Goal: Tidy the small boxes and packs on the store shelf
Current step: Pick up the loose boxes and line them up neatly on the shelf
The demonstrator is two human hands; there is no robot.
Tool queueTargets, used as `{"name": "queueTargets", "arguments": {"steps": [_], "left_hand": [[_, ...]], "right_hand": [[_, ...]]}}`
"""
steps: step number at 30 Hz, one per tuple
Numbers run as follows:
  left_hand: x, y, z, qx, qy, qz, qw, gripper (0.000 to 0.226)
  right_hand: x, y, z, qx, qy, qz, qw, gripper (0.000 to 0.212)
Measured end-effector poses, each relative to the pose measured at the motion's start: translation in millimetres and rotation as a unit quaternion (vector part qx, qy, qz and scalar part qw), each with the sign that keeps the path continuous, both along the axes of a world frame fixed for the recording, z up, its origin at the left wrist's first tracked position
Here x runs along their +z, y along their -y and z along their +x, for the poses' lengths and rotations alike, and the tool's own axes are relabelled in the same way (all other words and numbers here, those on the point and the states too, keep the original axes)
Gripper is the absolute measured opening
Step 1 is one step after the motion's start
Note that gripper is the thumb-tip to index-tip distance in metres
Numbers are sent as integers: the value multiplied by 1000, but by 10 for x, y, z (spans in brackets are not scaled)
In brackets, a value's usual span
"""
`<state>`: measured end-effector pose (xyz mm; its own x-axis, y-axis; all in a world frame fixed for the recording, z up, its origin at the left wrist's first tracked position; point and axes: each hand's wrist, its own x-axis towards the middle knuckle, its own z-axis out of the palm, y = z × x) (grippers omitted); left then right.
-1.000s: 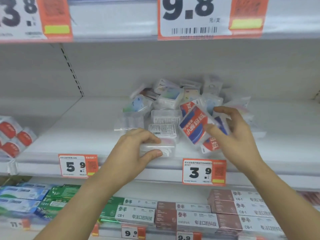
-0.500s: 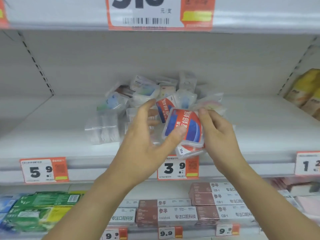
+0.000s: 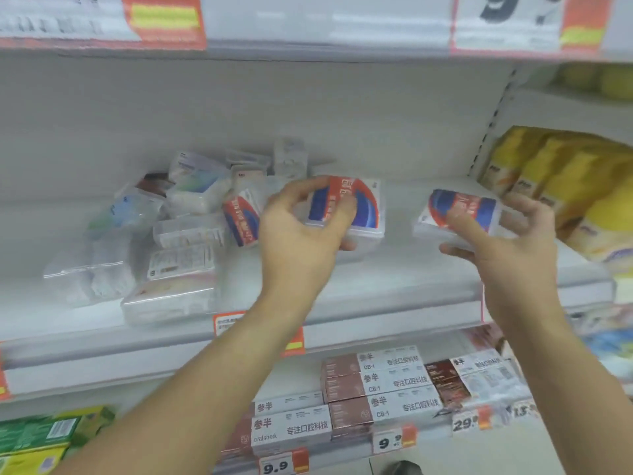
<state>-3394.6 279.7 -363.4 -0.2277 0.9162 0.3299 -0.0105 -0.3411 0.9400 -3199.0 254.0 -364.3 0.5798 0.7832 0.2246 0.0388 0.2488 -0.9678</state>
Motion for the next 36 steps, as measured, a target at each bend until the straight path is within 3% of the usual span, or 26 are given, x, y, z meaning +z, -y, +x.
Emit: {"name": "queueTargets", "arguments": {"steps": [4,7,10,13,17,20,22,24,27,32,36], "left_hand": [[-188,-259,973,-72,-116,-11,991,42],[-317,-358,1404,-108,-217,-54,969,37],[-401,-366,1555,-143,-356,-42,922,30],[-309,-302,1430,-117,-495,19,861,30],[11,-165,854,-40,-473,154,867,24],[174,-249,167,25,-472,177,863,25],[207,-397,-337,78,-503,147,848,35],[190,-477,-739,72,-550,33,831,49],[95,-505,-1064,1,-580,-76,811,70],[66,-503,-1248,-1,-584,0,811,68],[75,-492,-1385,-7,-584,36,811,40]], "right_hand": [[-174,-8,567,-135,132,-63,980,73],[-280,-39,781,-126,167,-123,970,75],[-299,-65,839,-93,224,-142,960,55],[-240,-80,776,-69,277,-81,955,22],[-132,-116,432,-31,294,-35,955,12],[-63,-139,-25,23,333,13,943,12],[-81,-165,-416,100,385,30,917,10],[-159,-211,-759,160,449,12,879,9],[-269,-312,-1079,136,526,-50,838,24],[-277,-326,-1436,30,573,-141,807,56],[-315,-332,-1575,68,551,-155,817,58]]}}
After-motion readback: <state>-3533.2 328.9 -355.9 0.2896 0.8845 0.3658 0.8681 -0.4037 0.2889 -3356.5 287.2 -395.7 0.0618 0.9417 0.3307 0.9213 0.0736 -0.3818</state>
